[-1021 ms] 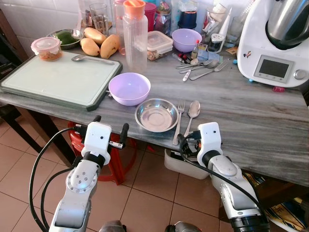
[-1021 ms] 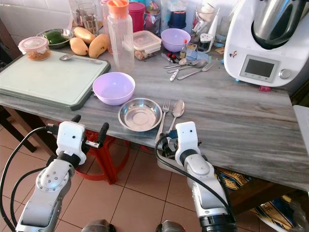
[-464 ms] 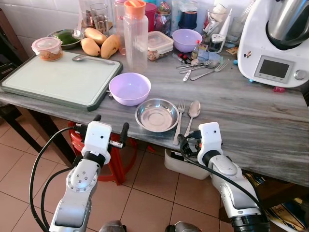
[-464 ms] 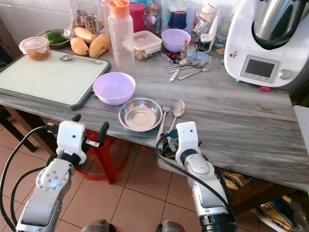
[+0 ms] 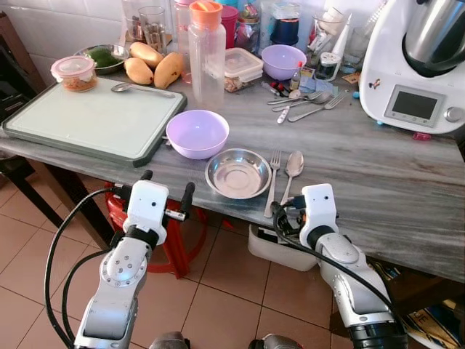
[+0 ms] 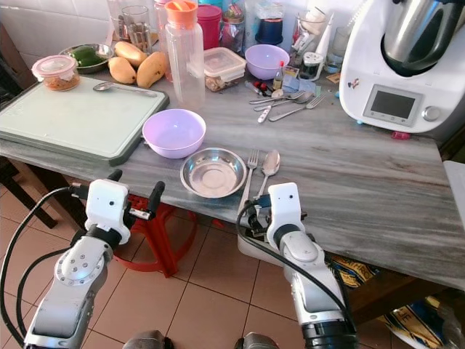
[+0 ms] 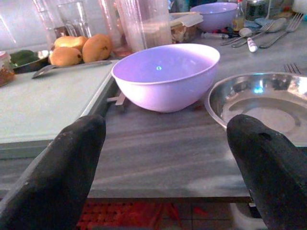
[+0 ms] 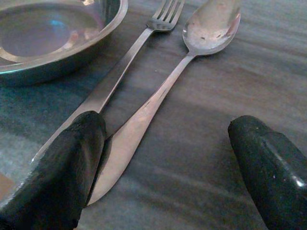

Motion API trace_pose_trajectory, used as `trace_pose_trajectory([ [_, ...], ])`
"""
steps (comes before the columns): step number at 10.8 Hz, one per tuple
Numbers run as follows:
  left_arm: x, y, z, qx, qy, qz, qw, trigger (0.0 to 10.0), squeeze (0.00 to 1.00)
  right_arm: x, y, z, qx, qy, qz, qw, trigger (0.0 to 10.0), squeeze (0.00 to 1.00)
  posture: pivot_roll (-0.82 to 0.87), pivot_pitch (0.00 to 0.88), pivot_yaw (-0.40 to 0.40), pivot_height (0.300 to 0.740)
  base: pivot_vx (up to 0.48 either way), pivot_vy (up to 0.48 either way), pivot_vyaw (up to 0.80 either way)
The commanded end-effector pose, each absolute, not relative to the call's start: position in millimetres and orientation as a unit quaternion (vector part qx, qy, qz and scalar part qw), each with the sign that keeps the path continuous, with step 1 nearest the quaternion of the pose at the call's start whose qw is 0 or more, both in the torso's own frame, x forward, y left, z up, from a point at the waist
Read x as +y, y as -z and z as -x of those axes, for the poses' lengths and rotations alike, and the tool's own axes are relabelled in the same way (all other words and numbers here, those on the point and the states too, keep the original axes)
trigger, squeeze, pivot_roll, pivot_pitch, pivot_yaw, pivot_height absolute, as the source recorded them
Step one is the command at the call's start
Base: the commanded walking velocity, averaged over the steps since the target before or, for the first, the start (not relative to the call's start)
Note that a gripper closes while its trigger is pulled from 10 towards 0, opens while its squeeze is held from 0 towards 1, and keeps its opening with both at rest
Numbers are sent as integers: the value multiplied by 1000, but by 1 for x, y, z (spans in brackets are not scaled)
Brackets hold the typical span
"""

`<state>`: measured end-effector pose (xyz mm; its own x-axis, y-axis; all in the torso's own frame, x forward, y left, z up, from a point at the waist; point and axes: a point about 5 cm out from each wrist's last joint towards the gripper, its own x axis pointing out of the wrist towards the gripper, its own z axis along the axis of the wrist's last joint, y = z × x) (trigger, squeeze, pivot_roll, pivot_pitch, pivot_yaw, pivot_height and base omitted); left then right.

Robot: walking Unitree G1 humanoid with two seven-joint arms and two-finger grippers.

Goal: Setting the table

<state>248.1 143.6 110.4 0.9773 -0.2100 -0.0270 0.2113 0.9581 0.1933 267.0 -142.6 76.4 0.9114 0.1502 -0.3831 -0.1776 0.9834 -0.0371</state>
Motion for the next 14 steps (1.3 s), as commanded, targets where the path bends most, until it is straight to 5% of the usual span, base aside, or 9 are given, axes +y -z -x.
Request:
trace_pose_trajectory([
  [1,144,-111,-250,4,108,-103,989,10000,0,-146,-75,-267,199,-74,39,976,10000,0,71,0,-11,740,0,0,0],
  [6,143,-111,-250,3,108,-103,989,10000,0,-144,-86,-273,151,-77,23,985,10000,0,69,0,-12,740,0,0,0],
  [7,143,-111,-250,2,107,-102,989,10000,0,-141,-92,-276,126,-86,11,988,10000,1000,70,0,-12,740,0,0,0],
  [8,143,-111,-250,0,106,-102,989,10000,0,-138,-96,-277,112,-91,12,989,10000,984,73,0,-13,740,0,0,0],
  [9,143,-112,-250,-1,105,-102,989,10000,0,-140,-99,-277,99,-79,14,992,10000,729,72,0,-14,740,0,0,0],
  [10,143,-112,-250,-2,104,-102,989,10000,0,-155,-105,-276,76,-27,33,996,10000,235,70,0,-14,740,0,0,0],
  [12,144,-112,-249,-1,106,-101,989,10000,0,-189,-105,-272,78,82,65,991,10000,39,66,0,-8,740,0,0,0],
  [14,147,-113,-245,3,111,-105,988,10000,0,-192,-98,-275,100,96,55,989,10000,0,77,0,16,740,0,0,0],
])
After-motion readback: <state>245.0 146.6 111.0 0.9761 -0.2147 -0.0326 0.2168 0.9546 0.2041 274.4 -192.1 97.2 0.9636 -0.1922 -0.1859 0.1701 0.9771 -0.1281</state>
